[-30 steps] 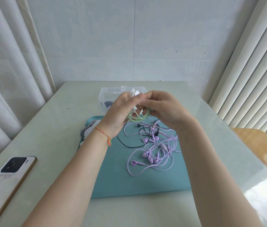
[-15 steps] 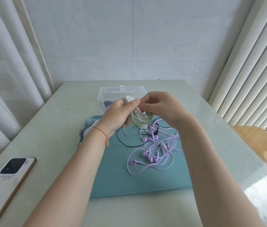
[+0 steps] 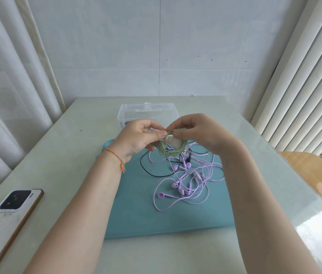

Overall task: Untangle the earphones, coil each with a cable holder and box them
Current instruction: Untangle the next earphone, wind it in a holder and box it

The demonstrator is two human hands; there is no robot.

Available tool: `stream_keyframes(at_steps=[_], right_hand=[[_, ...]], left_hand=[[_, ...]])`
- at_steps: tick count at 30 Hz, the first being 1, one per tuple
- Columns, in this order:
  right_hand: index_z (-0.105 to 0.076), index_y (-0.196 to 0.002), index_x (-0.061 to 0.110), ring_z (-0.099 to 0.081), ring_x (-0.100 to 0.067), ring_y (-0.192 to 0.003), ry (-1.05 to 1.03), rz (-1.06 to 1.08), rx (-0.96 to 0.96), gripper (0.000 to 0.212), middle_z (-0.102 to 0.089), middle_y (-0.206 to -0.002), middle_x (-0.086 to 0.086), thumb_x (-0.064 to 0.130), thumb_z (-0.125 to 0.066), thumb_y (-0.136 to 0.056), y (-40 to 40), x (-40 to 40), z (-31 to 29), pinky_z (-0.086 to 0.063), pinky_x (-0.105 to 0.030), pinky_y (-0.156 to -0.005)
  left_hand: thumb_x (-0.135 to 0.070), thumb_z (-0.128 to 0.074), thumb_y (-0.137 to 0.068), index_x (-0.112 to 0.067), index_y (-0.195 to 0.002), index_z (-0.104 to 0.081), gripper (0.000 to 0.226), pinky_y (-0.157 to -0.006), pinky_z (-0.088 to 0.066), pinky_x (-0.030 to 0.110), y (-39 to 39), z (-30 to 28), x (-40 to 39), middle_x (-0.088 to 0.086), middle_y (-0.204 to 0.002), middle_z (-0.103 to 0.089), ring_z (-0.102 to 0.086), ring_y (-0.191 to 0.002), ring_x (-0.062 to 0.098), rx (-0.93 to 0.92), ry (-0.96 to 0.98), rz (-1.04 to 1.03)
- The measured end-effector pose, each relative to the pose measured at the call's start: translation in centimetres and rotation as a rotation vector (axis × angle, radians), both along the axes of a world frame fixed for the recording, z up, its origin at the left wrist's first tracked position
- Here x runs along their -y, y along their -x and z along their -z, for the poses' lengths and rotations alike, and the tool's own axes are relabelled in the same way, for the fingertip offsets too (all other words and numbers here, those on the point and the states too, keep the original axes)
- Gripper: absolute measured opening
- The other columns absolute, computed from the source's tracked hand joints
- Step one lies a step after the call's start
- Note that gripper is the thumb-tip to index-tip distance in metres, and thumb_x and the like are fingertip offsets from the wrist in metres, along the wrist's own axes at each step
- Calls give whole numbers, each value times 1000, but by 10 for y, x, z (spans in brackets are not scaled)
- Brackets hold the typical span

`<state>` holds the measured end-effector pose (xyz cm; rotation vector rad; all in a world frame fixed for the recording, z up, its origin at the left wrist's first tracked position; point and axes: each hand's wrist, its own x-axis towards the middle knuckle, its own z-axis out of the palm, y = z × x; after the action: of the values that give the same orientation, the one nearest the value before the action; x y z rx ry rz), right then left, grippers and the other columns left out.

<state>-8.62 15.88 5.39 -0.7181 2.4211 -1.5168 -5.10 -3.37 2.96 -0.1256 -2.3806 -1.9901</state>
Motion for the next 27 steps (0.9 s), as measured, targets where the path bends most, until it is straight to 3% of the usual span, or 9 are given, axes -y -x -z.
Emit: stream_keyframes(at_steps=[4, 7, 12, 16, 18, 22, 24, 27], right_hand=[[-69, -94, 22, -51, -15, -67, -49, 71, -36, 22, -61, -77, 0, 5, -64, -80, 2, 5, 4, -41, -29, -61], [-59, -106, 22, -53, -15, -69, -68, 132, -42, 31, -61, -87, -1, 9, -66, -79, 3, 10, 7, -45, -32, -65], [-41, -124, 17, -55, -18, -87, -159, 319, -82, 64, -53, -106, -4, 38, -76, -76, 4, 21, 11, -41, -26, -68], [-48, -108, 18, -66, -23, -81, -104, 387, -65, 40, -68, -97, -5, 33, -70, -79, 6, 33, 18, -47, -29, -62], [-52, -104, 18, -68, -22, -80, -87, 391, -109, 28, -70, -93, -5, 23, -66, -80, 4, 36, 17, -48, -24, -59], [-56, -111, 12, -56, -12, -67, -135, 407, -181, 33, -64, -87, -1, 12, -63, -79, 2, 38, 16, -35, -8, -48], [-53, -112, 9, -52, -13, -69, -162, 419, -208, 35, -59, -89, -2, 11, -63, -79, 1, 42, 20, -36, -11, -49], [-47, -112, 5, -52, -22, -80, -125, 472, -205, 35, -56, -92, -5, 12, -61, -81, -2, 48, 26, -39, -26, -57]], left_hand=[[-8, -71, -85, -16, -87, -72, 8, -52, -49, 18, 1, 3, -5, 6, -80, -72, -64, -74, 17, -20, 36, -37], [-9, -72, -84, -19, -84, -73, 10, -52, -49, 16, 3, 6, -7, 3, -77, -71, -62, -68, 13, -55, 52, -117], [-12, -73, -84, -24, -85, -73, 12, -59, -53, 20, 12, 13, -6, 7, -84, -72, -63, -64, 13, -144, -15, -329], [-17, -74, -83, -26, -84, -74, 9, -64, -55, 26, 14, 14, -5, 3, -81, -73, -64, -59, 10, -202, -21, -421], [-20, -74, -83, -25, -87, -75, 6, -66, -57, 30, 14, 14, -3, -1, -80, -73, -64, -56, 10, -221, 9, -451], [-24, -75, -82, -31, -83, -75, 7, -74, -60, 43, 14, 15, -3, -8, -78, -74, -68, -63, 18, -234, 41, -456], [-26, -75, -81, -32, -83, -76, 6, -78, -59, 43, 14, 15, -6, -11, -78, -73, -69, -67, 17, -241, 64, -462], [-27, -74, -82, -26, -89, -78, 9, -81, -58, 41, 12, 15, -11, -11, -79, -73, -70, -73, 17, -250, 97, -473]])
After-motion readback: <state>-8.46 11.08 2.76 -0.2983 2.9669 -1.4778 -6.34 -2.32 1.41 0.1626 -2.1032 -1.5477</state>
